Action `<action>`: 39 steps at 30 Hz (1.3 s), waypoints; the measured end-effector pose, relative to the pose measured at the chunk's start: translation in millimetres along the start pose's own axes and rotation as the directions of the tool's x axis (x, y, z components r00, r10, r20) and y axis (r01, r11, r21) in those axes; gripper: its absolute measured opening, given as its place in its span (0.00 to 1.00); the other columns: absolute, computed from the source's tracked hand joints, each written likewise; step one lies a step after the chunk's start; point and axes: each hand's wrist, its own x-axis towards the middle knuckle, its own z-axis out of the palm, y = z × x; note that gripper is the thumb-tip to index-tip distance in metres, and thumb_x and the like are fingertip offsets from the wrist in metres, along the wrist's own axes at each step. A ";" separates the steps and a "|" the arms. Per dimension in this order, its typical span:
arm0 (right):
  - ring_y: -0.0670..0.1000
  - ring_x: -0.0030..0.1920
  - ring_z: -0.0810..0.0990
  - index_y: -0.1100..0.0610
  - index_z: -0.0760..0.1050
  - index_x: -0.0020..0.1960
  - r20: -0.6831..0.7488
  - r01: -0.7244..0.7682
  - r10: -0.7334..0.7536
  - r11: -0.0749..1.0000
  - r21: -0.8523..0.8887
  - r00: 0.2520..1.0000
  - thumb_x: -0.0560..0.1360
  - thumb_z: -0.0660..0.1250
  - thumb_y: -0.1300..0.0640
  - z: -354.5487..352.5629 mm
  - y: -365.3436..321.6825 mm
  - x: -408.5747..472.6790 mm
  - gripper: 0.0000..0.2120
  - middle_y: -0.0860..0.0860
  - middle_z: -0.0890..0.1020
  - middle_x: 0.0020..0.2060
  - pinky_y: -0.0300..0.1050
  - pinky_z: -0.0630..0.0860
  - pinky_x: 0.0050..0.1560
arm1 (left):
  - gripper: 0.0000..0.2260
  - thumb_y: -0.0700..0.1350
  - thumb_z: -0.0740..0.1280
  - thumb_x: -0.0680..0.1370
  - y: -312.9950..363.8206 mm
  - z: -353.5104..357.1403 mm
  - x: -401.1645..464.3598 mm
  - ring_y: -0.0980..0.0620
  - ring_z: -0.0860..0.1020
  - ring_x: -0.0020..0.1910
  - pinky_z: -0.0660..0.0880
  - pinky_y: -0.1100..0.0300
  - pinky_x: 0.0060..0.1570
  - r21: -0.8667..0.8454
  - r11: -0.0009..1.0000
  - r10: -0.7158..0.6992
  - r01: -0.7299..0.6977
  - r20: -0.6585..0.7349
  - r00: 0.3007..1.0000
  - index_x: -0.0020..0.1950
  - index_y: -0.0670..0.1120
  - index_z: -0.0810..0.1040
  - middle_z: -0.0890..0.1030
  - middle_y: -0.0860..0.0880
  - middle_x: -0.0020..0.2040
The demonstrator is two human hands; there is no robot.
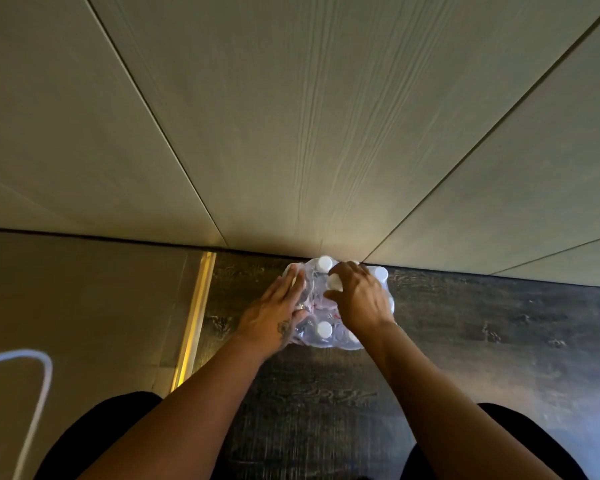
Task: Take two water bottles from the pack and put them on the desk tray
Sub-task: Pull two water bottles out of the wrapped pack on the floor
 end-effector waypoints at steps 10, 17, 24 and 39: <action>0.49 0.51 0.83 0.53 0.80 0.65 -0.272 0.201 -0.090 0.887 0.416 0.958 0.82 0.72 0.52 -73.4 -2.1 5.9 0.13 0.47 0.82 0.54 0.59 0.83 0.52 | 0.56 0.69 0.80 0.69 19.4 -16.6 28.5 0.48 0.56 0.88 0.59 0.42 0.84 -0.384 0.921 -0.114 0.069 -0.098 0.989 0.88 0.61 0.50 0.55 0.53 0.90; 0.42 0.52 0.80 0.50 0.80 0.64 -0.392 0.261 -0.051 0.823 0.505 0.919 0.82 0.71 0.48 -88.5 -6.3 9.2 0.13 0.44 0.81 0.53 0.42 0.77 0.53 | 0.45 0.76 0.78 0.62 39.8 -15.2 31.9 0.54 0.77 0.72 0.75 0.51 0.67 -0.518 0.856 -0.099 -0.011 -0.185 0.978 0.72 0.70 0.61 0.78 0.60 0.72; 0.38 0.52 0.83 0.49 0.80 0.64 -0.445 0.314 -0.046 0.775 0.549 0.894 0.84 0.65 0.42 -86.1 -3.1 5.8 0.15 0.41 0.85 0.53 0.29 0.75 0.53 | 0.31 0.72 0.81 0.59 42.4 -28.9 30.8 0.75 0.73 0.49 0.69 0.70 0.45 -0.583 0.811 -0.121 -0.041 -0.237 0.964 0.53 0.74 0.66 0.77 0.71 0.49; 0.58 0.65 0.80 0.51 0.68 0.74 0.108 -0.128 0.136 0.989 -0.076 0.985 0.80 0.73 0.48 26.0 37.8 -11.6 0.27 0.56 0.76 0.67 0.53 0.81 0.59 | 0.38 0.55 0.89 0.62 40.7 -44.5 24.5 0.66 0.83 0.54 0.78 0.67 0.52 -0.690 0.713 -0.202 -0.127 -0.376 0.904 0.68 0.51 0.77 0.86 0.59 0.57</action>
